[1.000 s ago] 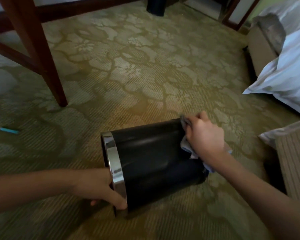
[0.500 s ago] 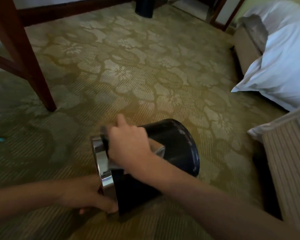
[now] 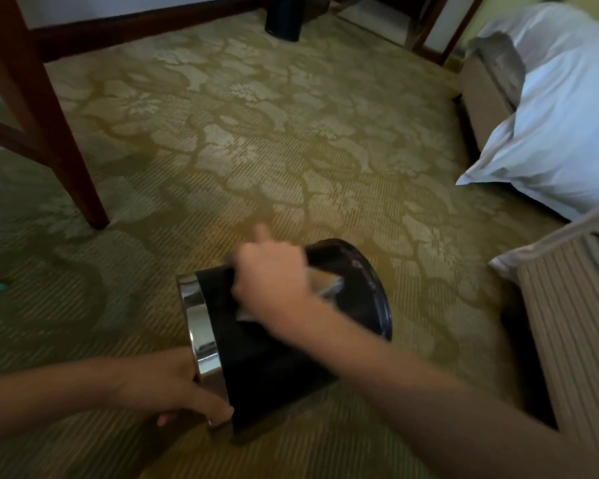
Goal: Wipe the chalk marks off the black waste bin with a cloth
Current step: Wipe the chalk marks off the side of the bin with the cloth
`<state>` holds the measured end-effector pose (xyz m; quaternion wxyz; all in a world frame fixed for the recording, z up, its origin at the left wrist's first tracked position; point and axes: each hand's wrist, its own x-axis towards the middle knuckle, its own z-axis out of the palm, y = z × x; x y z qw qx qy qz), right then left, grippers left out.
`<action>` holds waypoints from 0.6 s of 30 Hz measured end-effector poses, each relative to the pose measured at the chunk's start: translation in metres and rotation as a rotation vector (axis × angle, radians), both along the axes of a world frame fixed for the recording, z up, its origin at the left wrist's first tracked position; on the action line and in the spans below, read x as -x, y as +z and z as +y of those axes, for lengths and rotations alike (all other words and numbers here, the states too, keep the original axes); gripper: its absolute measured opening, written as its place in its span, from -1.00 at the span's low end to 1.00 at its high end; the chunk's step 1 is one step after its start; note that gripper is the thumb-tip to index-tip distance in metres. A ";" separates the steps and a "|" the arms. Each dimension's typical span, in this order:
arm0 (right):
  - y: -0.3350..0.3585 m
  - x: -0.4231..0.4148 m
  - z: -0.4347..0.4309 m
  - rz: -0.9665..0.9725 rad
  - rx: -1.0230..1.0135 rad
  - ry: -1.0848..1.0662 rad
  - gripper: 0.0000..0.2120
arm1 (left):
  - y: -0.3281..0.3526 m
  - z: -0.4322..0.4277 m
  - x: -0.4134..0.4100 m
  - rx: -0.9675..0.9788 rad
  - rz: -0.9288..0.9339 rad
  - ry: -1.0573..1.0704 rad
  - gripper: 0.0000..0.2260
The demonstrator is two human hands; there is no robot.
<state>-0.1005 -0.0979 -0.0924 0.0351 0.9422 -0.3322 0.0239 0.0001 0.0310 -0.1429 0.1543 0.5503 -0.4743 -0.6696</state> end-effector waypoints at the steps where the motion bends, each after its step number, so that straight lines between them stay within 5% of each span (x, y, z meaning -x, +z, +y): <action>1: -0.001 -0.015 0.021 -0.023 -0.031 0.065 -0.84 | -0.003 0.002 -0.001 0.027 -0.001 0.015 -0.52; 5: 0.002 -0.030 0.045 -0.036 -0.090 0.216 -0.84 | -0.020 0.001 -0.007 0.050 0.013 0.082 -0.41; 12: 0.004 0.073 -0.066 0.018 0.110 -0.120 -0.65 | -0.022 -0.010 -0.036 0.000 0.099 0.033 -0.54; 18: -0.006 0.108 -0.096 -0.064 0.162 -0.165 -0.77 | -0.037 -0.018 -0.057 0.062 0.050 0.137 -0.45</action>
